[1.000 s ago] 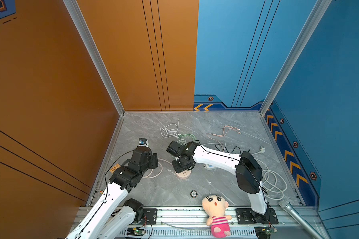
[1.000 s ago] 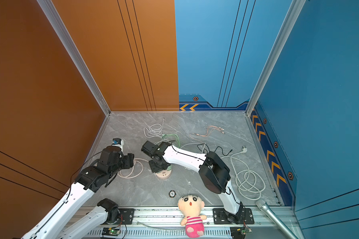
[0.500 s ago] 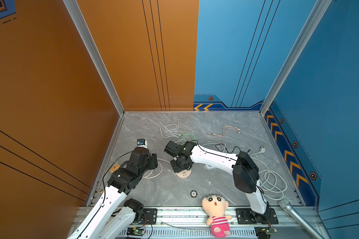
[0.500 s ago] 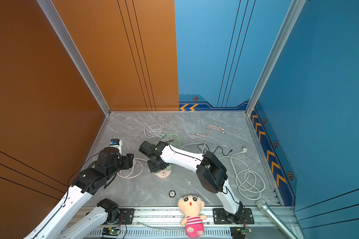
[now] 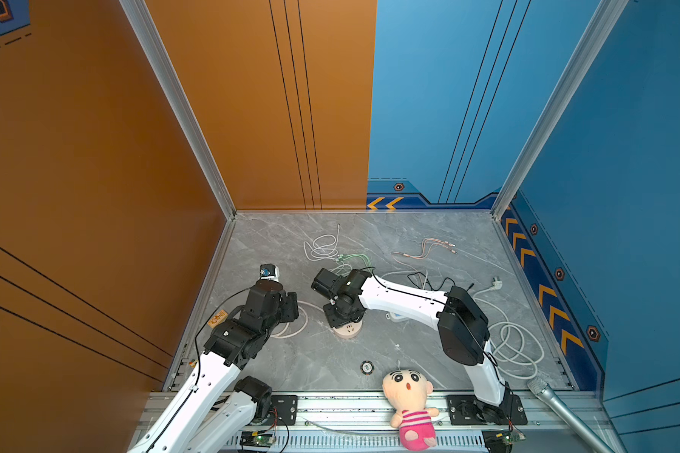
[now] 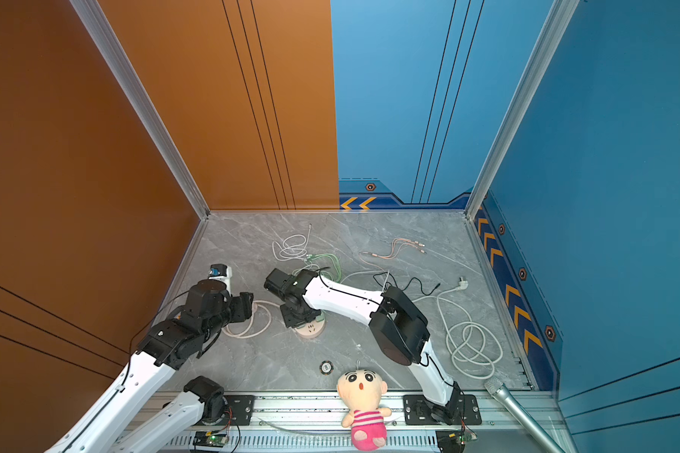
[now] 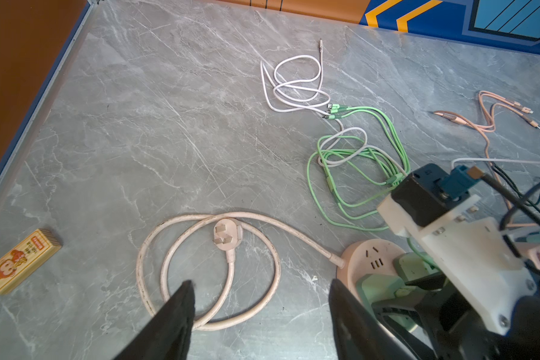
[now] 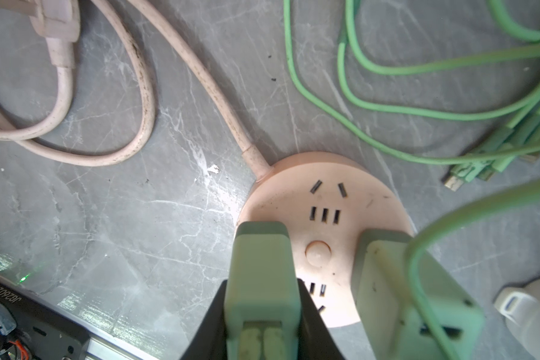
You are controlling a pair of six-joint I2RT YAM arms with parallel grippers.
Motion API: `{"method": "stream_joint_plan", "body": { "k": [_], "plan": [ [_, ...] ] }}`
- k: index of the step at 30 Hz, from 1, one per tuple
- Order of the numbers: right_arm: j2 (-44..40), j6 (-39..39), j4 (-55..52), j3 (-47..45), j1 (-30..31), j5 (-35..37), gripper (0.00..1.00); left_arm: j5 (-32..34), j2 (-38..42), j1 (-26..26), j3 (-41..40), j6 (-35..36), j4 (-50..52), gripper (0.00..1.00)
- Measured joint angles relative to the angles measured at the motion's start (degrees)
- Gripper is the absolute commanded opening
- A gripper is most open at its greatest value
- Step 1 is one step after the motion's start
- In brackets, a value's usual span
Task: Insert plugs into power strip
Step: Insert the plug into the socket.
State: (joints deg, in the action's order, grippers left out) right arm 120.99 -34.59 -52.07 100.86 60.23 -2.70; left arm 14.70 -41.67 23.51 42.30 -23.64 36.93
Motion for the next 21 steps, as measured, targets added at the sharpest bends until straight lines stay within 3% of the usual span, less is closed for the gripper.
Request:
{"method": "stream_joint_plan", "body": {
  "k": [21],
  "plan": [
    [0.76,0.92,-1.27,1.25,0.52,1.51,0.0,0.0,-1.68,0.0,0.0,0.0,0.02,0.68]
  ]
}}
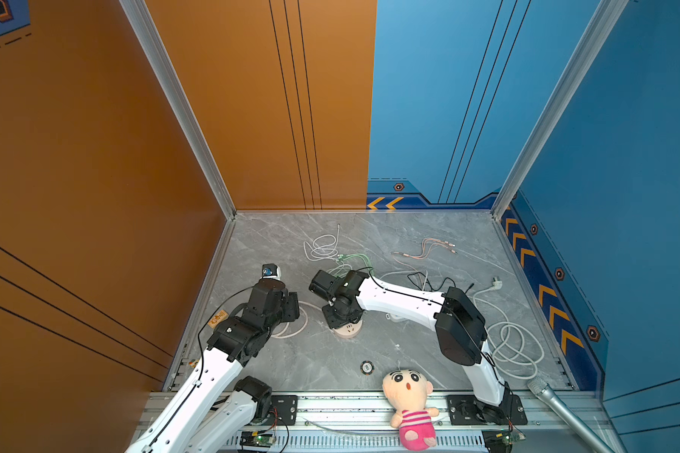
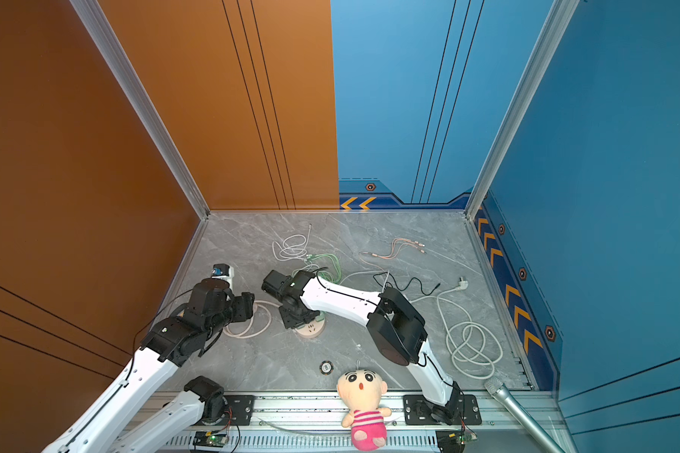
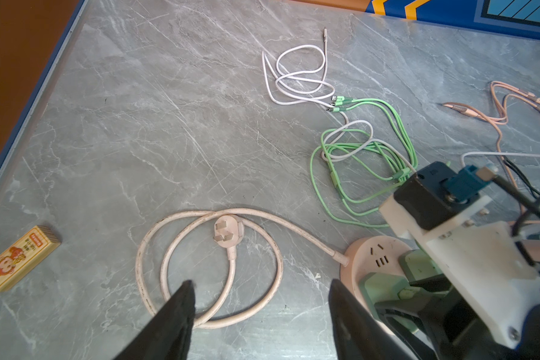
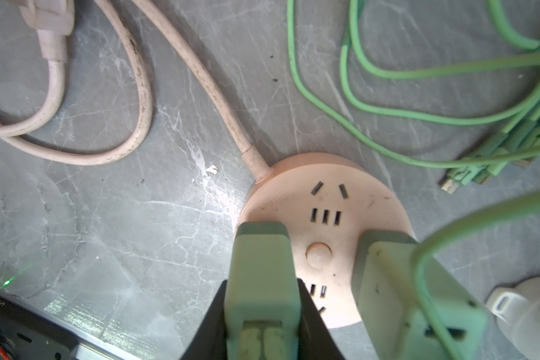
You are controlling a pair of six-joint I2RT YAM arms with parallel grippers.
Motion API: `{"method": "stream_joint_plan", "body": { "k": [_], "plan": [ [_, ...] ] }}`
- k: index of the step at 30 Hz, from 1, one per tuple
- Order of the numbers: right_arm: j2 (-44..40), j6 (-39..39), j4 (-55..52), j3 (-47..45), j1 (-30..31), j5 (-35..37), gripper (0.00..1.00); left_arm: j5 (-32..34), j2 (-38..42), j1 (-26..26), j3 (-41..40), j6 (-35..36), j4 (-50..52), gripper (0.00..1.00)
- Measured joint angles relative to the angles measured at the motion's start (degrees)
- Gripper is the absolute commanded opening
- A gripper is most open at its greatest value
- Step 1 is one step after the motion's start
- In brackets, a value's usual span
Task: Insert plugs into power strip
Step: Insert the plug into the socket.
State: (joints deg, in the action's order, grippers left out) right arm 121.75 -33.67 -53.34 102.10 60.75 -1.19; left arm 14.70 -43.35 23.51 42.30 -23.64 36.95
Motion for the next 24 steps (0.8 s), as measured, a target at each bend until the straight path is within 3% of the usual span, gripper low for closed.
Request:
{"method": "stream_joint_plan", "body": {
  "k": [24],
  "plan": [
    [2.97,4.26,-5.03,5.55,-0.04,0.72,0.0,0.02,-2.32,-0.26,-1.09,-3.48,0.17,0.65]
  ]
}}
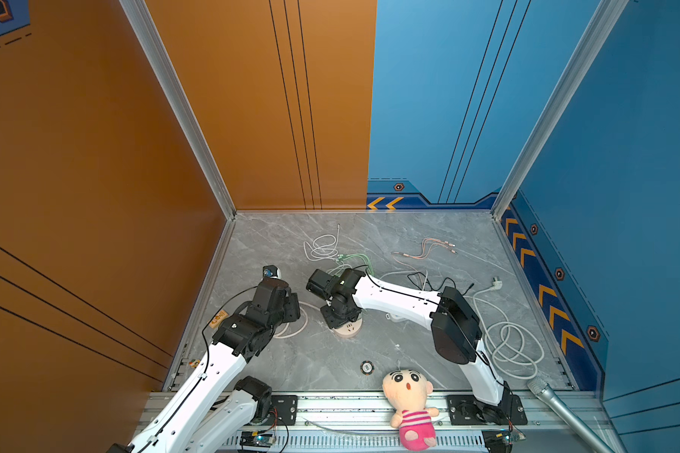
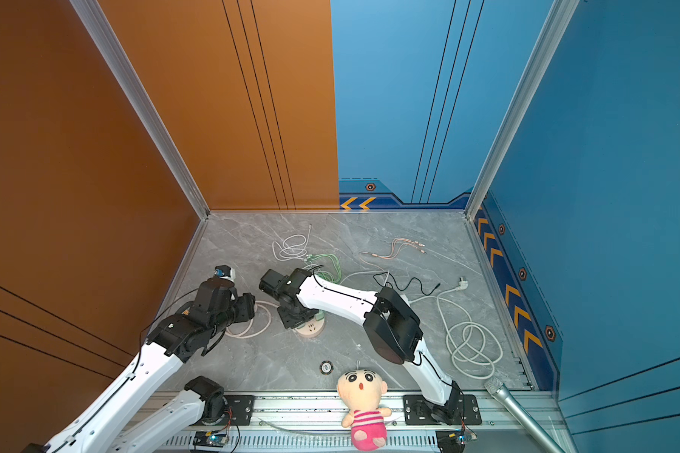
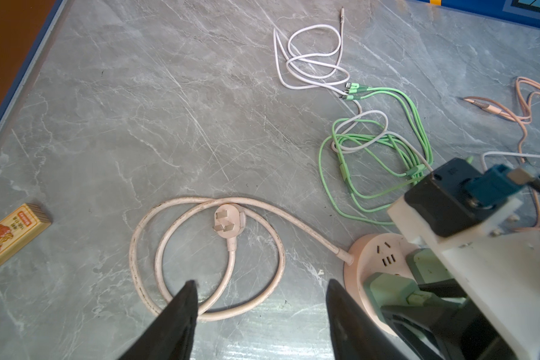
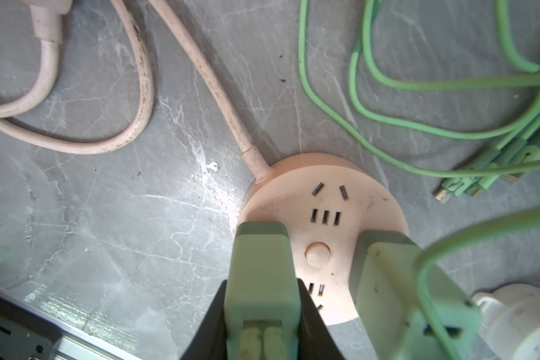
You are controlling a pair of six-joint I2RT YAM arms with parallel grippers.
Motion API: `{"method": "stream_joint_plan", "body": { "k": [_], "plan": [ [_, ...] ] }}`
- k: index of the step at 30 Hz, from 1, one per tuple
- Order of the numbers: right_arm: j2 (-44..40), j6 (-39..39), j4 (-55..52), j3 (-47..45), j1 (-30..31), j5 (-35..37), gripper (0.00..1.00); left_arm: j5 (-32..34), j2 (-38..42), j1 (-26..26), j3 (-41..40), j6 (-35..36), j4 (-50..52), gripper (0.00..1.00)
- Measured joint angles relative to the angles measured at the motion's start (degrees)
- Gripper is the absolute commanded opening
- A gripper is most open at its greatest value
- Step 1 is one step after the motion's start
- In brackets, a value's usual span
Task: Insert plugs into power strip
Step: Insert the plug into the socket.
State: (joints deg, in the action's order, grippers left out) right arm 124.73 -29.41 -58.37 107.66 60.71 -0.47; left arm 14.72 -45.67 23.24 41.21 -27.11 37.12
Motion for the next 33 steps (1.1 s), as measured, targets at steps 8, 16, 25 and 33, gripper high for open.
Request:
{"method": "stream_joint_plan", "body": {
  "k": [8,16,25,33],
  "plan": [
    [2.43,1.55,-4.0,4.04,0.59,1.46,0.0,0.0,0.0,-0.07,-0.33,-0.85,-0.02,0.65],
    [2.47,1.53,-4.07,3.96,1.68,3.91,0.0,0.0,0.02,-0.2,-0.72,-0.87,0.0,0.64],
    [2.08,1.6,-3.17,3.02,0.98,2.29,0.0,-0.02,1.4,-0.79,-1.4,-1.29,0.0,0.64],
    [1.79,2.21,-2.71,2.43,0.37,0.79,0.0,-0.02,1.33,-1.31,-1.68,-1.44,0.02,0.63]
  ]
}}
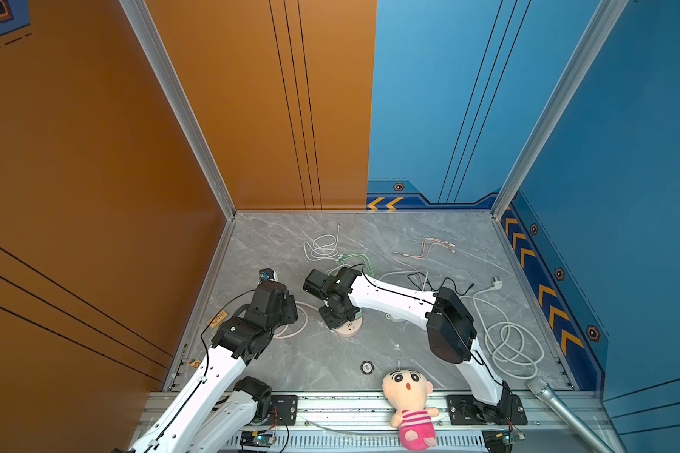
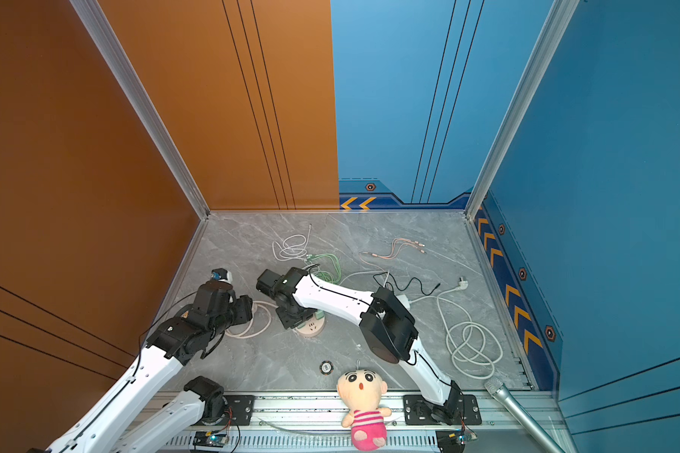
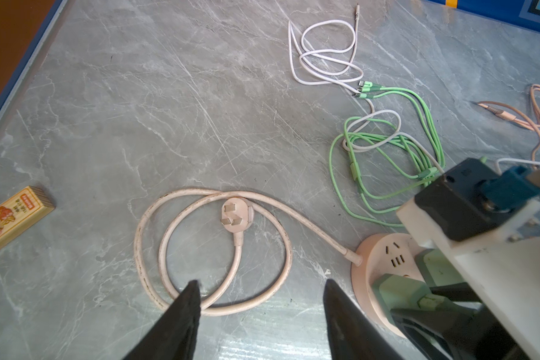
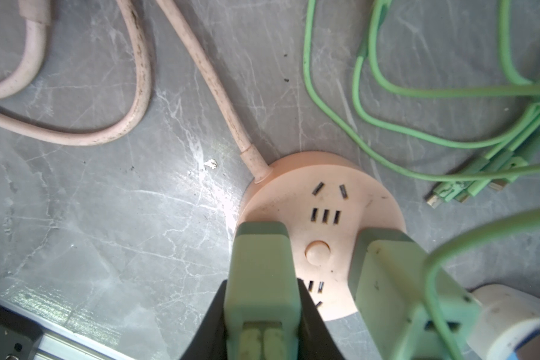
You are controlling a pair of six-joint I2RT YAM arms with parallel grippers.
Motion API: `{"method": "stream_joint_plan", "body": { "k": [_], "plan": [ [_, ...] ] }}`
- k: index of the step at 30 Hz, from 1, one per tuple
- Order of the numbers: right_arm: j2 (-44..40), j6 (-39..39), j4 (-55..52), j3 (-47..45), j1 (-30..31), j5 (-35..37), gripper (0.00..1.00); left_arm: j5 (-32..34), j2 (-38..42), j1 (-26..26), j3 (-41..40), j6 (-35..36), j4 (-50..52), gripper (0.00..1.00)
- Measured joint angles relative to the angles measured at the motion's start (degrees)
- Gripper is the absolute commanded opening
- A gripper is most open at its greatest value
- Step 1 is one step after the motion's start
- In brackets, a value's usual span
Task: Insert plugs into power strip
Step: Insert the plug into the socket.
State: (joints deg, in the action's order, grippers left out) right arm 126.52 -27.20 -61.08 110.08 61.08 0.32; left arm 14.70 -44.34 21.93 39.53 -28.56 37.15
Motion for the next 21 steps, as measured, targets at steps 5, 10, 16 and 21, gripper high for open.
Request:
{"method": "stream_joint_plan", "body": {
  "k": [5,10,16,21],
  "plan": [
    [-0.13,0.0,0.22,-0.35,0.09,0.13,0.0,0.0,-0.59,-0.28,0.0,0.0,0.0,0.63],
    [-0.26,-0.02,0.57,-0.7,0.5,0.63,0.0,-0.02,-1.05,-0.28,0.0,-0.02,-0.02,0.63],
    [-0.24,-0.02,0.61,-0.7,0.85,1.64,0.0,-0.02,-1.33,-0.87,0.0,-0.02,-0.02,0.62],
    [-0.2,0.0,0.9,-1.51,0.72,1.42,0.0,-0.24,-1.4,-0.94,0.0,-0.07,-0.02,0.62]
  ]
}}
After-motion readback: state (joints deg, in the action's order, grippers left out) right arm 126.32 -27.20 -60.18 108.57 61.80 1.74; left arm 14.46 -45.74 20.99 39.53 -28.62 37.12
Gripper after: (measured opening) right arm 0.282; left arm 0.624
